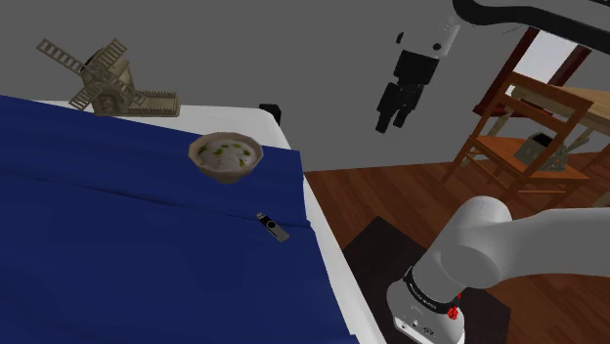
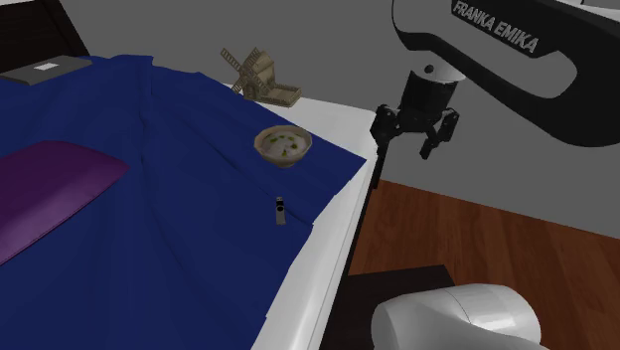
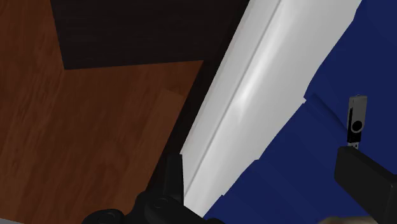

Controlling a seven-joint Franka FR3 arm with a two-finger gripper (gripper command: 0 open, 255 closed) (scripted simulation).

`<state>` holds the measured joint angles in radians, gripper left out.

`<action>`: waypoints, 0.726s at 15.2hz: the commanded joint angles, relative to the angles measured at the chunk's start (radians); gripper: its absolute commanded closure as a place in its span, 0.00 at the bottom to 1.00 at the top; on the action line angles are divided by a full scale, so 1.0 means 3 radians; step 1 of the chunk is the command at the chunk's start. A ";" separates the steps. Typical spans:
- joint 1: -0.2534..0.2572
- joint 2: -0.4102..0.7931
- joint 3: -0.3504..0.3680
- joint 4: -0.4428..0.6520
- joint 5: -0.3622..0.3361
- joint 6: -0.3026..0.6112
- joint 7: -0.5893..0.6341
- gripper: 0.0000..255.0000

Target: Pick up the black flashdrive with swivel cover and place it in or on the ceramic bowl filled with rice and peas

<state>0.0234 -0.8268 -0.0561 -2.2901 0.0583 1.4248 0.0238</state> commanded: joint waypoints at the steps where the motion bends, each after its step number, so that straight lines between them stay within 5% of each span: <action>1: 0.0000 0.0000 0.0000 0.0000 0.0000 0.0000 0.0000 0.00; 11: 0.0202 0.0202 0.0710 -0.0522 0.0379 0.0862 0.0593 0.00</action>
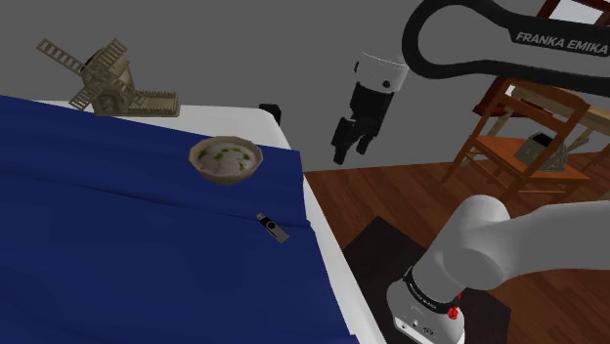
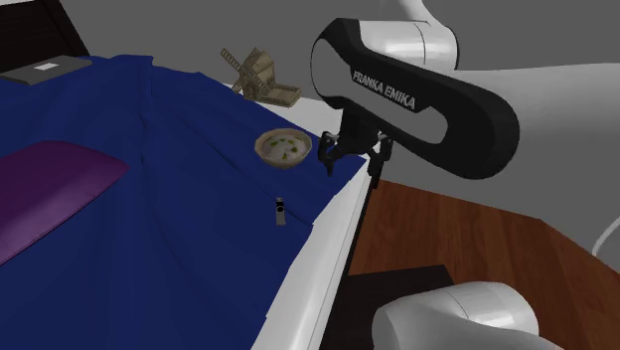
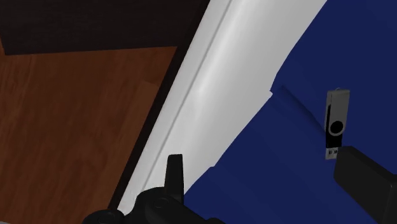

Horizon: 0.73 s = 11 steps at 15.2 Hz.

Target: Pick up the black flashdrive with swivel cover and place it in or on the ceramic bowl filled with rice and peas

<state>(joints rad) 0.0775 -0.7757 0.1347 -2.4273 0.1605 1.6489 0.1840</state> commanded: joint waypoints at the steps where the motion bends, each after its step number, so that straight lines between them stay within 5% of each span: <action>1: 0.0041 0.0081 0.0148 -0.0094 0.0071 0.0208 0.0118 0.00; 11: 0.0150 0.0862 0.0908 -0.0125 0.0223 0.1152 0.0745 0.00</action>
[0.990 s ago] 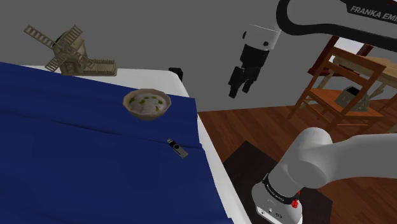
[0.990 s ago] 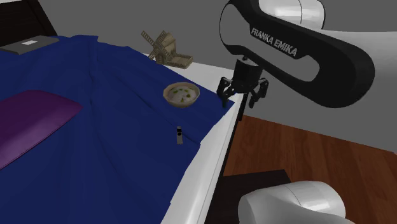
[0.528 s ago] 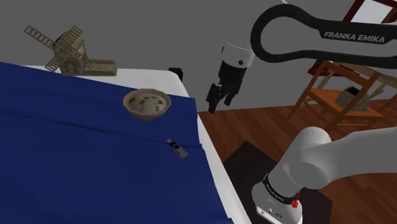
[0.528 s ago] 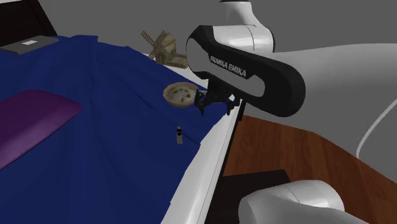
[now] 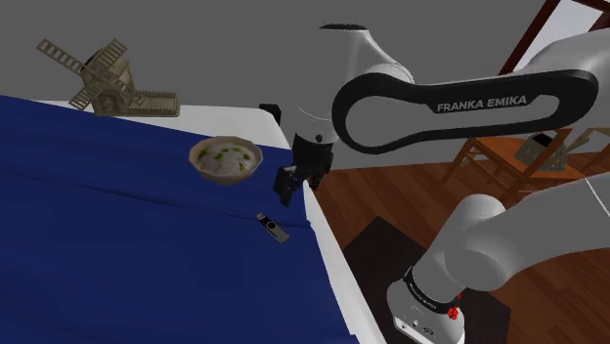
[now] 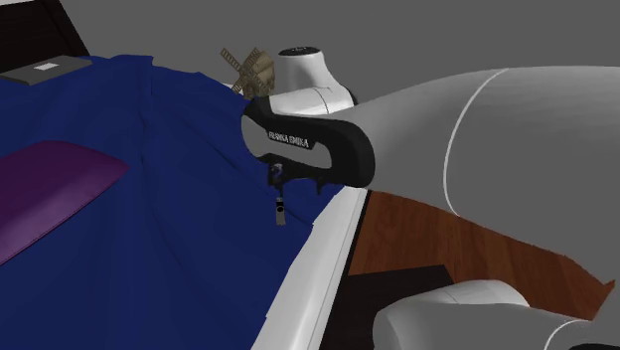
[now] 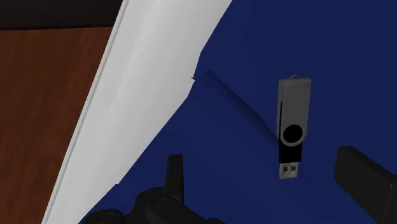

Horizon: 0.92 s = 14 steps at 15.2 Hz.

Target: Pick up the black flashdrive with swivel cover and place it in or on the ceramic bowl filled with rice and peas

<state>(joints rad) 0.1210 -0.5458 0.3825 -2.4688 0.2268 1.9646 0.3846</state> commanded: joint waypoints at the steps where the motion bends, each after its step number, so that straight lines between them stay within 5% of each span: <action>1: 0.0003 0.0200 0.0160 0.0036 -0.0010 0.0193 0.0149 0.00; 5: -0.0027 0.0602 0.0433 0.0149 -0.0120 0.0504 0.0434 0.00; 14: -0.0048 0.0795 0.0512 -0.0049 -0.0157 0.0886 0.0480 0.00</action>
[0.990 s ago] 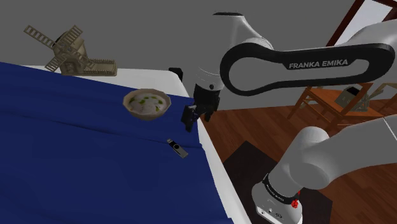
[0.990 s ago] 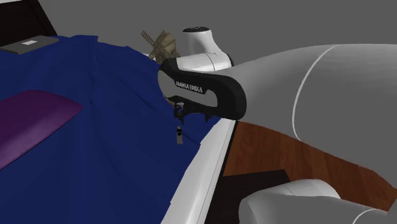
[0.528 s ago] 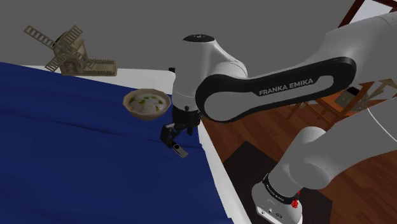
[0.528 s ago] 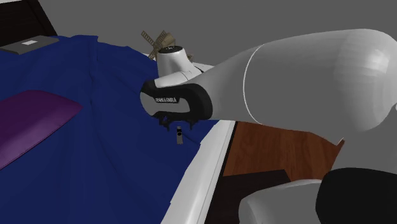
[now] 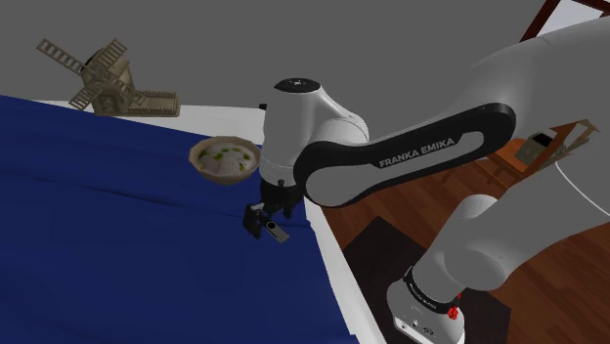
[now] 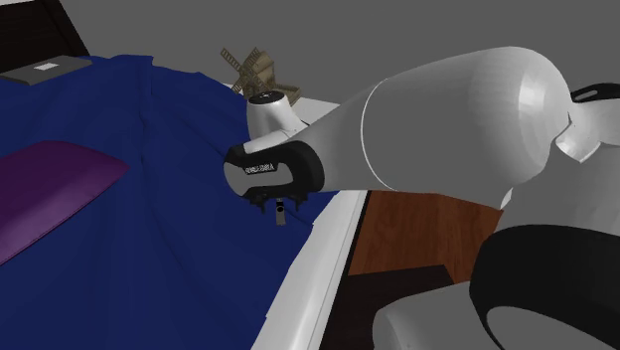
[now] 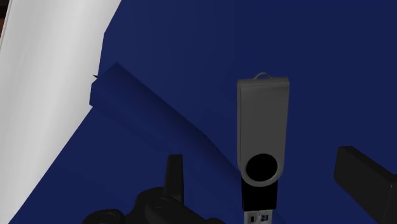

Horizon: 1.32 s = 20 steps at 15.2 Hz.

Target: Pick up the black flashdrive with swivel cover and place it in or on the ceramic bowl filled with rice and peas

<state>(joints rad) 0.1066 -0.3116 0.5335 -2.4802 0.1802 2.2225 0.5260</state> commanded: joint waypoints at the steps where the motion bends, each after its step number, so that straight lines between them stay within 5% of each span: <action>1: 0.0000 0.0014 0.0009 -0.0011 -0.0003 0.0026 0.0009 0.00; 6: 0.0000 0.0015 0.0009 -0.0011 -0.0003 0.0026 0.0009 0.00; 7: 0.0000 0.0014 0.0009 -0.0011 -0.0003 0.0026 0.0009 1.00; 20: 0.0015 -0.0089 -0.0038 0.0093 0.0018 -0.0176 -0.0017 1.00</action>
<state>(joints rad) 0.1098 -0.3308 0.5250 -2.4598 0.1832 2.1857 0.5229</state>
